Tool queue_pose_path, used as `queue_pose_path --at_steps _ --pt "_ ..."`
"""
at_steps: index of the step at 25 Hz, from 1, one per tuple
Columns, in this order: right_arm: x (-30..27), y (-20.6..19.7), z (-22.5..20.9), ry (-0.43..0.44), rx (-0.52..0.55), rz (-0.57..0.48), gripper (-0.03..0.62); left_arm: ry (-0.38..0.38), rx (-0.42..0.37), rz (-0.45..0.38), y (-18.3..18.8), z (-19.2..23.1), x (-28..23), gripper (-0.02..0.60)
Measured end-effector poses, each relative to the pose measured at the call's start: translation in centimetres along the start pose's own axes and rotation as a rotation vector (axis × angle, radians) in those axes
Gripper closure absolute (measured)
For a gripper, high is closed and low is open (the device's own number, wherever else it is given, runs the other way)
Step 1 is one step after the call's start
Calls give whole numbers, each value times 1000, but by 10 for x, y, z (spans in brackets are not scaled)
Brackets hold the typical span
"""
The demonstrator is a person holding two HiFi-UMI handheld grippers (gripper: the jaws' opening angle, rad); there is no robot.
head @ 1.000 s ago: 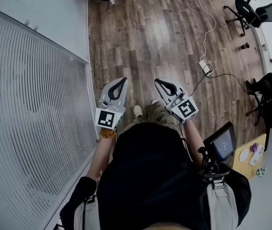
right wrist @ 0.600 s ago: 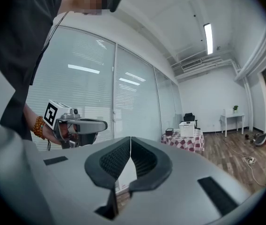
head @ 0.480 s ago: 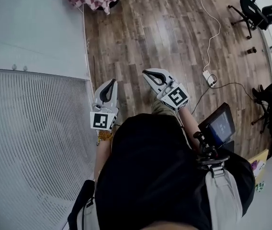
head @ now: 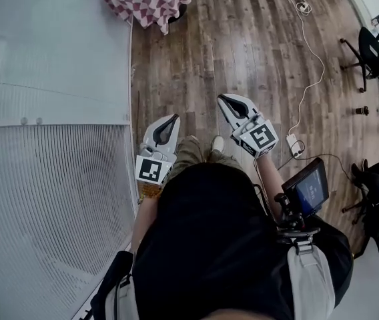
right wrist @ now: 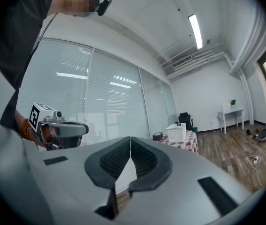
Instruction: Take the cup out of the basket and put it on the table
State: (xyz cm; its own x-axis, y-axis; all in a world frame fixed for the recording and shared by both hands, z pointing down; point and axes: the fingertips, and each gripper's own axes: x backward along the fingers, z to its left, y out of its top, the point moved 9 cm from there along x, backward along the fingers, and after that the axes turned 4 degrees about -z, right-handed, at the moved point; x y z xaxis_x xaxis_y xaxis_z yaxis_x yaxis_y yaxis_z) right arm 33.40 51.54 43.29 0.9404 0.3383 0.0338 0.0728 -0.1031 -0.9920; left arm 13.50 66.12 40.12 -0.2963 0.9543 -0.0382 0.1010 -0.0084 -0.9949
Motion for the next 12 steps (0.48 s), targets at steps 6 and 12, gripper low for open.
queue_pose_path --at_steps 6,12 --pt "-44 -2 -50 -10 9 64 582 19 71 12 -24 50 -58 577" --pt "-125 3 -121 -40 40 112 582 -5 74 -30 -44 147 -153 577"
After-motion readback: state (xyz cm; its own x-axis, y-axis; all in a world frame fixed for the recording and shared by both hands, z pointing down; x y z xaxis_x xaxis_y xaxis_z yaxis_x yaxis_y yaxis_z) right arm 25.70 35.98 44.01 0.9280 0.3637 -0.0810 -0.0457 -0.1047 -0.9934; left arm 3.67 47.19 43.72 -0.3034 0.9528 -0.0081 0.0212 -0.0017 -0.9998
